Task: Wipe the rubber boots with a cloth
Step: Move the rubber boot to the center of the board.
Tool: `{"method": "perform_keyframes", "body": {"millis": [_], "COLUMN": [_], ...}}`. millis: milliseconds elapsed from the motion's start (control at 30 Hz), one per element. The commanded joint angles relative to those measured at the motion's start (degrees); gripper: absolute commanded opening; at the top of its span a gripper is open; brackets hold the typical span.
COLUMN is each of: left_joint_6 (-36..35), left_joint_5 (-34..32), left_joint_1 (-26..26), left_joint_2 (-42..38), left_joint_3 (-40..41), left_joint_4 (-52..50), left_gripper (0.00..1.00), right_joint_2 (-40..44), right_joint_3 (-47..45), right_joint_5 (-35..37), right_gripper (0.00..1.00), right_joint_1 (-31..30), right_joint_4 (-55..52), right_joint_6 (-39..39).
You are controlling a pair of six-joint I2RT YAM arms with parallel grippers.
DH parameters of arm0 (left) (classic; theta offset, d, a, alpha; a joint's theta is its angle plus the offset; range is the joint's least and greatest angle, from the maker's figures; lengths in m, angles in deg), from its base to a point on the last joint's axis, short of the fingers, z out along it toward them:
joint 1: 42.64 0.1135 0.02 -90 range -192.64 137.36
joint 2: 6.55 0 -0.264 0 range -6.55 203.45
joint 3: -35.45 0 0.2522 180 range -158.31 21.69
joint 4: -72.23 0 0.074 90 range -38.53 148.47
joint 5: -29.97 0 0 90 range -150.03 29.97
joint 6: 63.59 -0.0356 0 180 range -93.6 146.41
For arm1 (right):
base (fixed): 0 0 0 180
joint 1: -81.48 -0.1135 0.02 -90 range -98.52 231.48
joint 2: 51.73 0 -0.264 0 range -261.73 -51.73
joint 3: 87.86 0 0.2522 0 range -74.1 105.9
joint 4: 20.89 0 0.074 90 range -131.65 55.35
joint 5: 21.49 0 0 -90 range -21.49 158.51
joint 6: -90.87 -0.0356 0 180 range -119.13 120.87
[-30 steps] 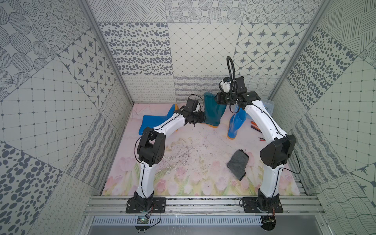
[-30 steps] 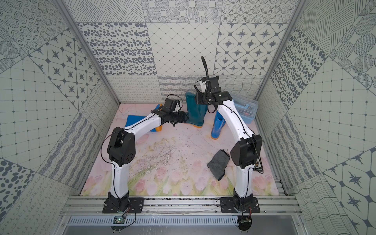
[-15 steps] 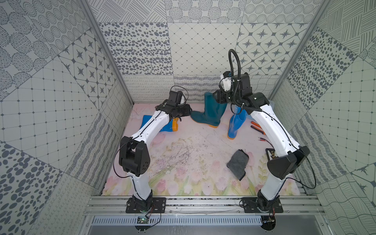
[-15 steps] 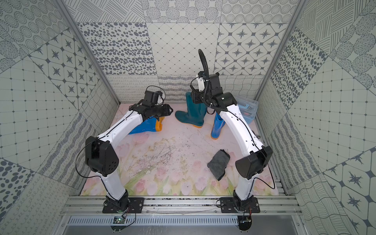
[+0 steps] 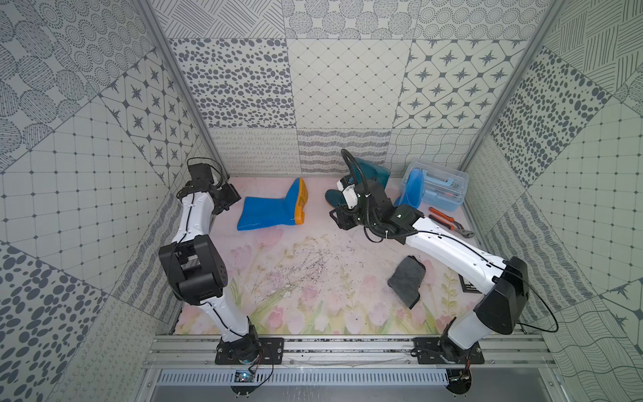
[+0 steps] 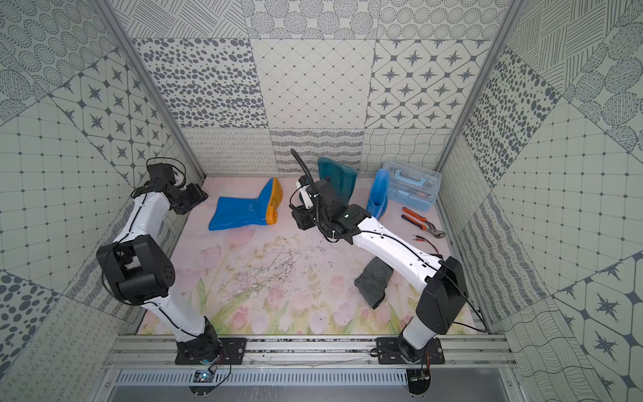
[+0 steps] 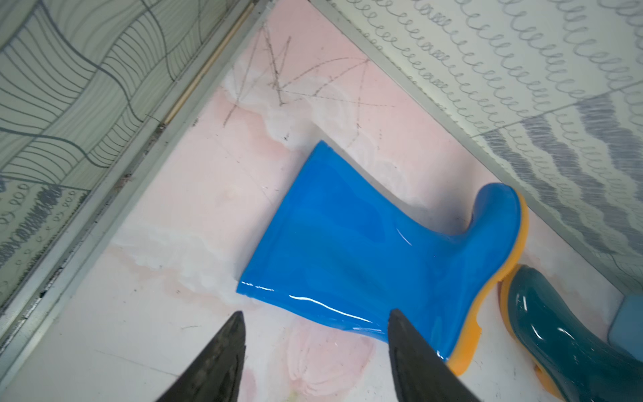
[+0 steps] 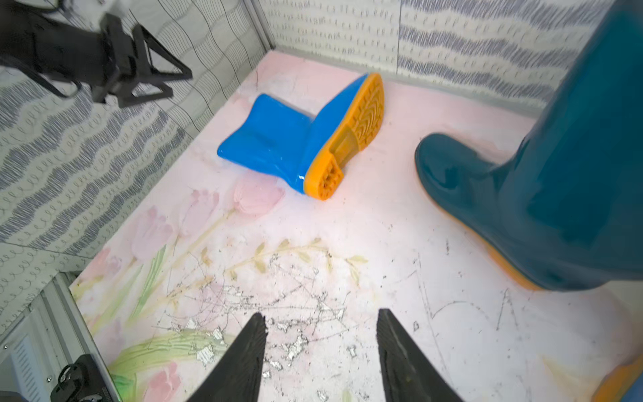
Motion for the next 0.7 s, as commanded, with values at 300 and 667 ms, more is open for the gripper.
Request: {"method": "perform_keyframes", "body": {"millis": [300, 667], "left_joint_6": [-25.2, -8.1], "left_joint_5": [1.3, 16.3], "left_joint_1": [-5.3, 3.8], "left_joint_2": [11.8, 26.9], "left_joint_3": [-5.5, -18.9], "left_joint_4": [-1.4, -12.9], "left_gripper": [0.6, 0.59], "right_joint_2": [4.2, 2.5], "right_joint_3": [-17.6, -18.6], "right_joint_5": [3.0, 3.2], "right_gripper": [0.6, 0.61], "right_joint_1": [-2.3, -2.3], "right_joint_4": [7.2, 6.9], "right_joint_6": [-7.1, -7.7]}}
